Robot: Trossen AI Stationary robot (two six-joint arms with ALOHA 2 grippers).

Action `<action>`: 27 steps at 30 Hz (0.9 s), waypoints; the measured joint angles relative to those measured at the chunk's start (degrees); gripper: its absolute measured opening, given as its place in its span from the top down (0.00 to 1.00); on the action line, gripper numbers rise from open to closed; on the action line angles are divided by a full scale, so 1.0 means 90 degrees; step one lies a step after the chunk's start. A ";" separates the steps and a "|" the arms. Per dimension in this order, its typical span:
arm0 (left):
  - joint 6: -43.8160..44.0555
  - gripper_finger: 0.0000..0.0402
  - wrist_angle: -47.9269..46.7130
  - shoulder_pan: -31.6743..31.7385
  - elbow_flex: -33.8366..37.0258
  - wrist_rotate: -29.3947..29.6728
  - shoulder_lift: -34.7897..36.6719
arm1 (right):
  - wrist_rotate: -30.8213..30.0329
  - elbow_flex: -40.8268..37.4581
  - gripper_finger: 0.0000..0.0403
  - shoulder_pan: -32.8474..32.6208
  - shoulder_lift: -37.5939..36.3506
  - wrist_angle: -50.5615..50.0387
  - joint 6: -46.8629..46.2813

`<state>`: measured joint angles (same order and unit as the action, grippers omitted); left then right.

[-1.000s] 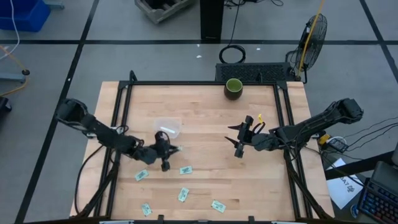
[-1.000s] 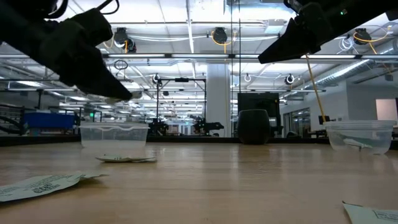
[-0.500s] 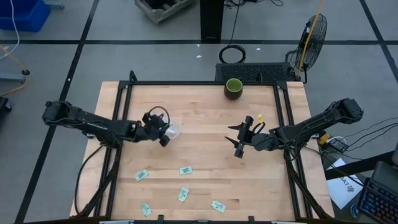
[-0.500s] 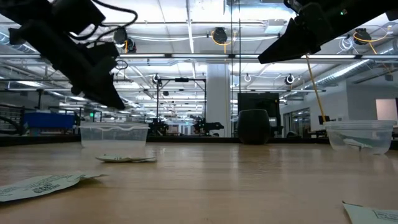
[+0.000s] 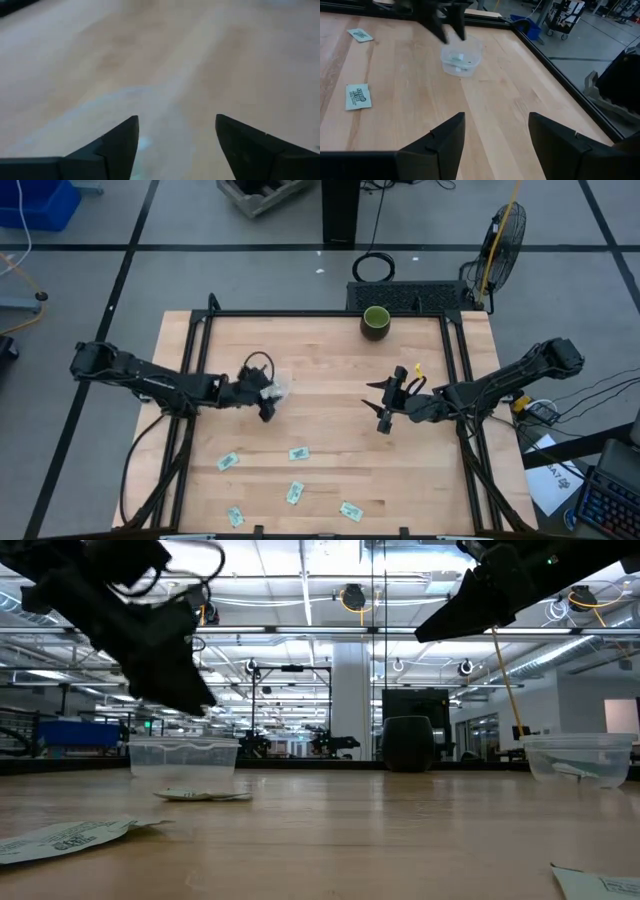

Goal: Pick and place Stevia / Truvia into bins
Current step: Put the white stevia packet into the transparent rectangular container

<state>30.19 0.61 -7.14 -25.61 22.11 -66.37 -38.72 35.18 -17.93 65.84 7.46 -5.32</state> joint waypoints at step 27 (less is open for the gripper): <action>-0.0304 0.40 0.0139 -0.1935 -0.2305 -0.0777 -0.3732 | 0.0000 -0.0694 0.48 0.0000 -0.0004 0.1659 0.0503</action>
<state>27.46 1.87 -24.56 -46.35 15.11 -99.96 -38.72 28.93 -17.93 65.81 22.39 -0.80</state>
